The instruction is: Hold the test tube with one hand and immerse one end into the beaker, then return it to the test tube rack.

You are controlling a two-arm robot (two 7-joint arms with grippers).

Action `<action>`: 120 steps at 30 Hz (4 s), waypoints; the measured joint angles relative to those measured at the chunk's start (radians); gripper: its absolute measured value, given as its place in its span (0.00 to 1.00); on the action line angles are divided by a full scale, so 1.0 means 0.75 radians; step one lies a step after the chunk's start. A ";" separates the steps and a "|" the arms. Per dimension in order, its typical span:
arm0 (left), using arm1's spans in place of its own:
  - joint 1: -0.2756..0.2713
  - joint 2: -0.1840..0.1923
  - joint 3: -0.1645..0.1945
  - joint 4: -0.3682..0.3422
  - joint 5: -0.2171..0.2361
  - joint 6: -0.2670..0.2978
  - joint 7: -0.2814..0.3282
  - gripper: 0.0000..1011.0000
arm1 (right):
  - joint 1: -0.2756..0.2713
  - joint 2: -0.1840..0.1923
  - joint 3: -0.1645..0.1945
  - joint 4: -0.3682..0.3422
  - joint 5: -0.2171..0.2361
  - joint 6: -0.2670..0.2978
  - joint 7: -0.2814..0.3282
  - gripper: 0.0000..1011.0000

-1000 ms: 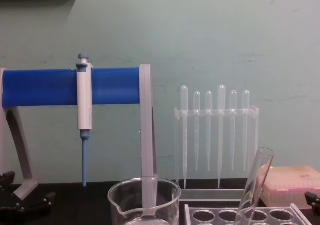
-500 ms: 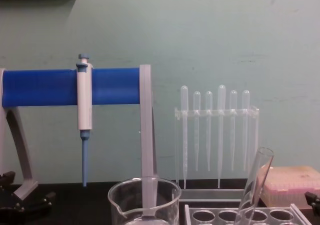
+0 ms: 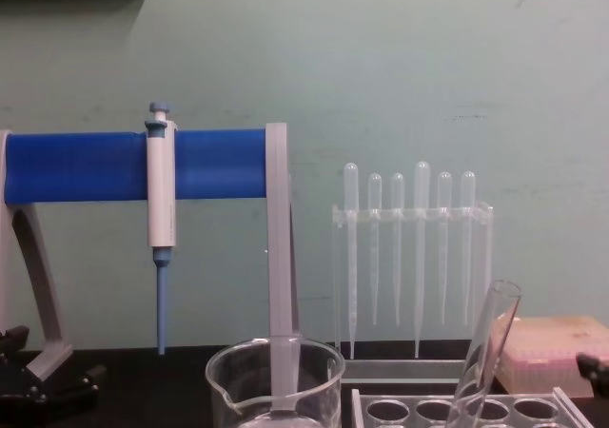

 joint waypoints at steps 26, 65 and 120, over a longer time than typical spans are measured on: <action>0.000 0.000 0.000 0.000 0.000 0.000 0.000 0.99 | -0.187 0.306 0.243 -0.324 0.503 0.043 0.766 0.99; 0.000 0.000 0.000 0.000 0.000 0.000 0.000 0.99 | -0.165 0.090 0.125 -0.393 0.429 0.267 0.710 0.99; 0.000 0.000 0.000 0.000 0.000 0.000 0.000 0.99 | -0.114 0.000 0.084 -0.327 0.393 0.211 0.693 0.44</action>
